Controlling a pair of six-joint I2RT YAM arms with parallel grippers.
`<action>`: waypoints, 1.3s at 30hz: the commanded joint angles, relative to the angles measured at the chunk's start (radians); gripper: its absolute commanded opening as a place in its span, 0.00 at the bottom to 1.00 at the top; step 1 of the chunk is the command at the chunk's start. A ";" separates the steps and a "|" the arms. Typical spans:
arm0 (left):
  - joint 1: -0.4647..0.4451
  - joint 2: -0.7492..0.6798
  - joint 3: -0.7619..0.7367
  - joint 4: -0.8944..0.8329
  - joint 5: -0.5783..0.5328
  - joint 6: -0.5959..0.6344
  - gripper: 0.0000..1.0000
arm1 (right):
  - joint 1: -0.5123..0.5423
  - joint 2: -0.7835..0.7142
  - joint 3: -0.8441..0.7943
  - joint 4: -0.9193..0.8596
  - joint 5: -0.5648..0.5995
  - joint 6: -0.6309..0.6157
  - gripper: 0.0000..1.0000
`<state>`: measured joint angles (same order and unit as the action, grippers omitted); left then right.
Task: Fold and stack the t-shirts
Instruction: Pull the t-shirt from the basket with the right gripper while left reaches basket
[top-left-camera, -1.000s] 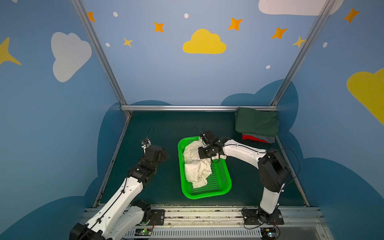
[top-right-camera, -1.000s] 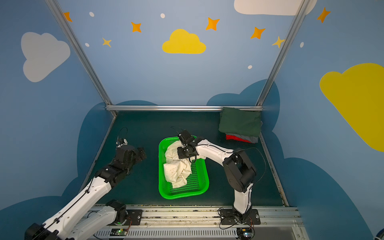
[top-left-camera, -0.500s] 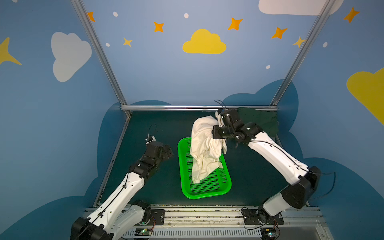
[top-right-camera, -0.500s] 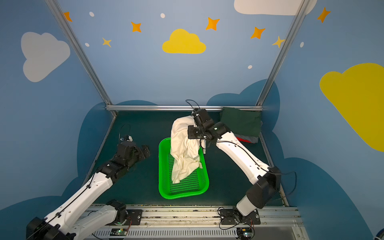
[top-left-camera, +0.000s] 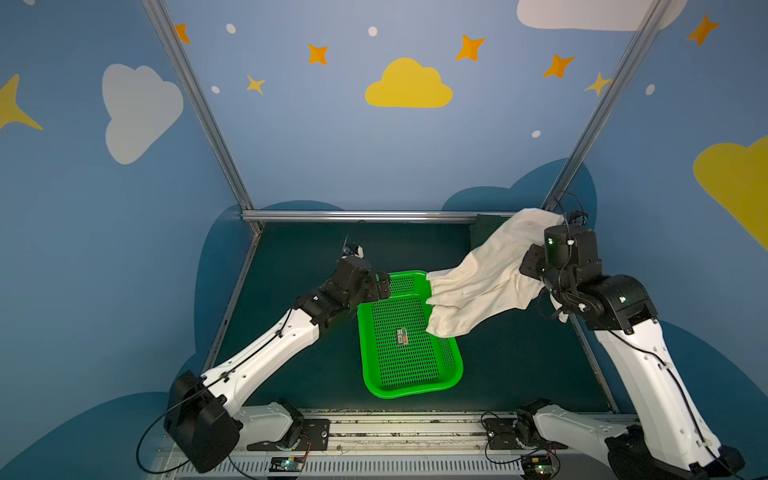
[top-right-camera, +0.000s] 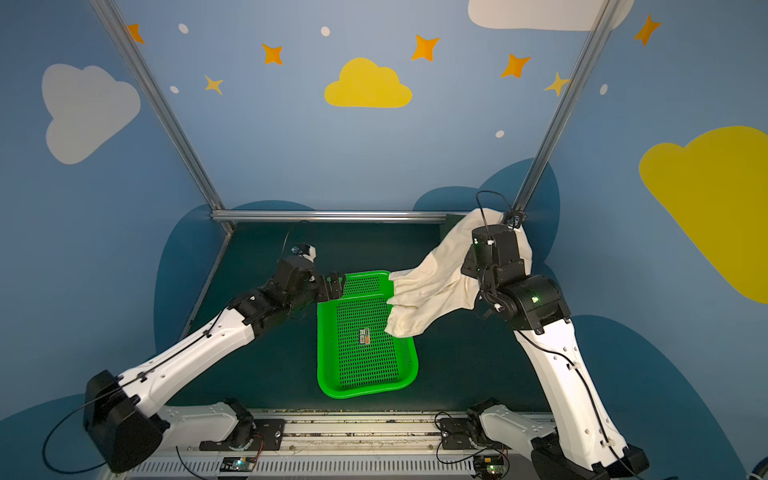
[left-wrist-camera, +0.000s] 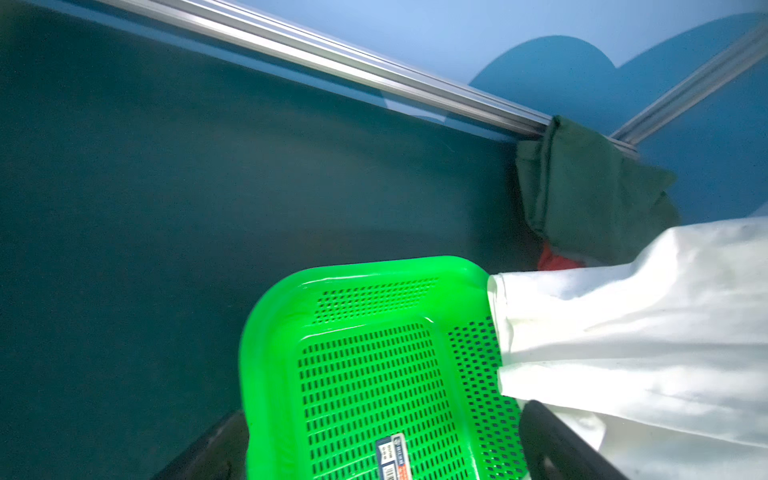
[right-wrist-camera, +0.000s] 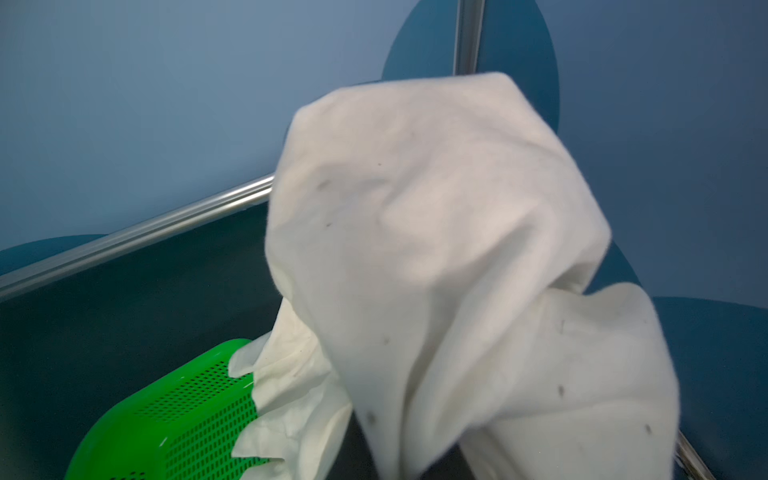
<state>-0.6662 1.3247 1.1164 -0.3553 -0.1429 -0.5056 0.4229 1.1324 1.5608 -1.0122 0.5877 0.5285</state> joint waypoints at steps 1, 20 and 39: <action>-0.048 0.086 0.064 -0.002 0.034 0.033 1.00 | -0.032 0.000 -0.097 -0.017 -0.025 0.056 0.00; -0.160 0.516 0.385 -0.016 0.214 0.025 0.98 | -0.380 -0.126 -0.598 0.080 -0.289 0.126 0.00; -0.244 0.776 0.551 -0.233 0.237 -0.044 0.59 | -0.442 -0.168 -0.676 0.137 -0.407 0.113 0.00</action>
<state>-0.9161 2.0945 1.6611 -0.5308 0.0853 -0.5400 -0.0147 0.9775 0.8898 -0.8967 0.2184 0.6464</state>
